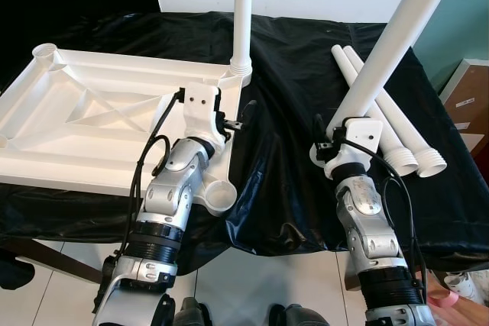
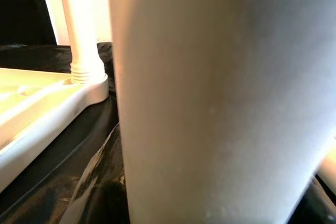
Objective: Building children table
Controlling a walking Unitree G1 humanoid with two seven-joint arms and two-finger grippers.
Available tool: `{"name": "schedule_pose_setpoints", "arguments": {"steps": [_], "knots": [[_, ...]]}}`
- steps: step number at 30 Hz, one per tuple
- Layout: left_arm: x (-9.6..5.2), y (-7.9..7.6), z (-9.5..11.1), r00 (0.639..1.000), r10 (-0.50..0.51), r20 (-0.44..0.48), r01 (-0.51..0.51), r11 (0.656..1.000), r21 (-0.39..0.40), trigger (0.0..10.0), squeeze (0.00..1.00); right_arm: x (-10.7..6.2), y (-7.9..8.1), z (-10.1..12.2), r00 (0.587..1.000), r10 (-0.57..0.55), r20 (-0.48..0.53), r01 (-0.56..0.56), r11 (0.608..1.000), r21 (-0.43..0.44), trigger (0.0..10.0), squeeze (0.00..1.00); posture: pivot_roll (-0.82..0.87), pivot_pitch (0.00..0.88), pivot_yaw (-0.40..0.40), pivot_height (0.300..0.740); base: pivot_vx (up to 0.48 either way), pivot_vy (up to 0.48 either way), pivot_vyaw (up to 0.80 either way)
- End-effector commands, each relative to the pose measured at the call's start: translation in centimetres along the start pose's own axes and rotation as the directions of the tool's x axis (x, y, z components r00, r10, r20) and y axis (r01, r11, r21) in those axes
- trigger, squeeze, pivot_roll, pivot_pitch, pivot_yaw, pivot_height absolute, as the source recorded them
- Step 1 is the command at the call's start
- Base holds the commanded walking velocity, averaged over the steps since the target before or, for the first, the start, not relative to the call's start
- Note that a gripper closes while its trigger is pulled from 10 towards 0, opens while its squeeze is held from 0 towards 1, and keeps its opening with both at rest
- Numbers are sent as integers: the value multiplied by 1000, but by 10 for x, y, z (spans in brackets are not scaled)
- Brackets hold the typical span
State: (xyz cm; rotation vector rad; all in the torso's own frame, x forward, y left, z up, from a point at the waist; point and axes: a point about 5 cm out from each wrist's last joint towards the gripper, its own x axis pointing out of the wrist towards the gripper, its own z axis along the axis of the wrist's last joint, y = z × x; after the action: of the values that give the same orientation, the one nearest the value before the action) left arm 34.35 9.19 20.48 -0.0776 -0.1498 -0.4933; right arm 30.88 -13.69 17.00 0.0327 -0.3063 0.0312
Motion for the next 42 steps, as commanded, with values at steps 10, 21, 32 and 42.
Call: {"name": "schedule_pose_setpoints", "arguments": {"steps": [10, 21, 32, 42], "knots": [[-3, 0, -8, 999, 7, -43, -8, 1000, -3, 10000, 0, -5, -3, -3, 1000, -2, 12, 2, 1000, -11, 10000, 0, -10, 137, -35, 740, 0, 388, 0], [-3, -1, -9, 999, 10, -48, -10, 1000, -3, 10000, 0, -5, -1, -4, 1000, 4, 15, -4, 1000, -12, 10000, 0, -6, 132, -37, 740, 0, 459, 0], [-4, -4, -8, 999, -5, -39, 6, 1000, 16, 10000, 0, -5, -1, -5, 1000, 16, 14, -16, 1000, -15, 10000, 0, -3, 122, -42, 740, 0, 269, 0], [-5, -9, -7, 998, -45, -35, 47, 998, 48, 10000, 0, -5, -1, -5, 1000, 21, 18, -20, 1000, -20, 10000, 0, -2, 116, -44, 740, 0, 0, 0]]}}
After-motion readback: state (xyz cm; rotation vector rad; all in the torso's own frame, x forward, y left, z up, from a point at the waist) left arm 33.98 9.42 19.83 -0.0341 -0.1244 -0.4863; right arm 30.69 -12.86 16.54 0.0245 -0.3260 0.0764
